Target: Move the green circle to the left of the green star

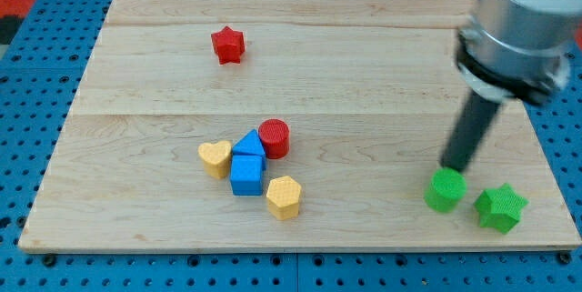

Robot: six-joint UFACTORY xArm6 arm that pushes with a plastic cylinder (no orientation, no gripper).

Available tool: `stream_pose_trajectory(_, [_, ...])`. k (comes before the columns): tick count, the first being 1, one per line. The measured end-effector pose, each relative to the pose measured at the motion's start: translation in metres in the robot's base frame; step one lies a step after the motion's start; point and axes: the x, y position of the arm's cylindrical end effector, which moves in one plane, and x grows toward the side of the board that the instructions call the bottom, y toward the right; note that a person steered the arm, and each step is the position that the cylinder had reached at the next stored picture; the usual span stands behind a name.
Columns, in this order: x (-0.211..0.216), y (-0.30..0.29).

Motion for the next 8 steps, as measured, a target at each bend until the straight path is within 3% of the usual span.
stream_pose_trajectory(1, [0.012, -0.038])
stream_pose_trajectory(3, [0.000, 0.060])
stream_pose_trajectory(4, [0.041, 0.119])
stream_pose_trajectory(5, [0.062, 0.050])
stream_pose_trajectory(6, [0.049, -0.048])
stream_pose_trajectory(7, [0.005, -0.135])
stream_pose_trajectory(8, [-0.001, -0.149])
